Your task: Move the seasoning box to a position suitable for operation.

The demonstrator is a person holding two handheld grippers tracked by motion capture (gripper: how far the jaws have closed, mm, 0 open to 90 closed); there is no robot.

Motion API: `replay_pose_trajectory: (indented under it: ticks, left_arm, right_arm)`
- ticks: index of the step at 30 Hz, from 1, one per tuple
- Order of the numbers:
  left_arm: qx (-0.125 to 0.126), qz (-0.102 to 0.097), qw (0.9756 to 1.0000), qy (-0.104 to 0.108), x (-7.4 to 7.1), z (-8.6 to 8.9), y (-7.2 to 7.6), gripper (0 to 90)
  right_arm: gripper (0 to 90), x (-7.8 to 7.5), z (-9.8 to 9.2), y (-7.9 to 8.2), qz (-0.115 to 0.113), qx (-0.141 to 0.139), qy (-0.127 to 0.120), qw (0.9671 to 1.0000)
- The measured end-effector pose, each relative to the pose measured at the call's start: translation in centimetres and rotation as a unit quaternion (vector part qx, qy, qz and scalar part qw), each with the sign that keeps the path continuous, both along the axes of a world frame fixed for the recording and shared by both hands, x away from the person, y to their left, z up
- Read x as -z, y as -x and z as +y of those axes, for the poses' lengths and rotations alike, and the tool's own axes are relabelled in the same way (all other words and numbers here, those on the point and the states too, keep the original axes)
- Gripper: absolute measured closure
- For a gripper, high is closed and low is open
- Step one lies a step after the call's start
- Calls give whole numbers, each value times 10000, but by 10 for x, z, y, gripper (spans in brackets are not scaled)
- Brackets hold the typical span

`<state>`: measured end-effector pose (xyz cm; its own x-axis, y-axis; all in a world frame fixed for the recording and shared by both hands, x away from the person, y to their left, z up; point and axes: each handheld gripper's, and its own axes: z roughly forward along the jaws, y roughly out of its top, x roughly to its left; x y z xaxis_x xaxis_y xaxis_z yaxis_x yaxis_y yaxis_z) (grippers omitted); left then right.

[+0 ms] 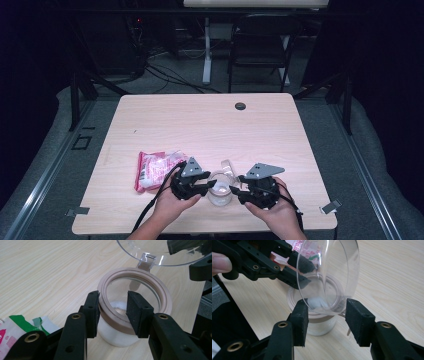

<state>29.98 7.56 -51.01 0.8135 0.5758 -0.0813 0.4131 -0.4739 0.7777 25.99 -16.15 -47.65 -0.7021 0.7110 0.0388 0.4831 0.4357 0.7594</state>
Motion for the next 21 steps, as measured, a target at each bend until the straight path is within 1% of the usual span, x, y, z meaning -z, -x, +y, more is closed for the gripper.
replay_pose_trajectory:
  ticks: [1,3,5,8,12,13,16,19,21]
  left_arm:
    - [-14,8,10000,52,1,1,-1,638]
    - [-14,23,10000,61,1,1,-1,643]
    - [-18,6,10000,63,1,1,-1,650]
    - [-41,-23,10000,83,2,0,-1,652]
    - [-35,10,9999,117,2,1,0,650]
    - [-28,-2,9999,112,2,1,0,649]
    - [-30,-1,9999,116,2,1,0,649]
    - [-28,-4,9999,115,2,1,0,649]
    - [-22,-8,9999,105,2,1,0,650]
  right_arm:
    - [541,0,-1,-1,14,16,14,10000]
    - [548,1,-3,-1,27,42,19,10000]
    - [563,3,-5,-3,41,120,-28,9999]
    - [582,5,-8,-4,102,157,-33,9998]
    - [628,8,-13,-7,135,291,-26,9995]
    - [631,10,-14,-8,124,363,-49,9993]
    - [635,12,-16,-10,215,351,-193,9990]
    - [643,13,-15,-10,201,336,-113,9992]
    - [646,13,-14,-10,206,350,-104,9991]
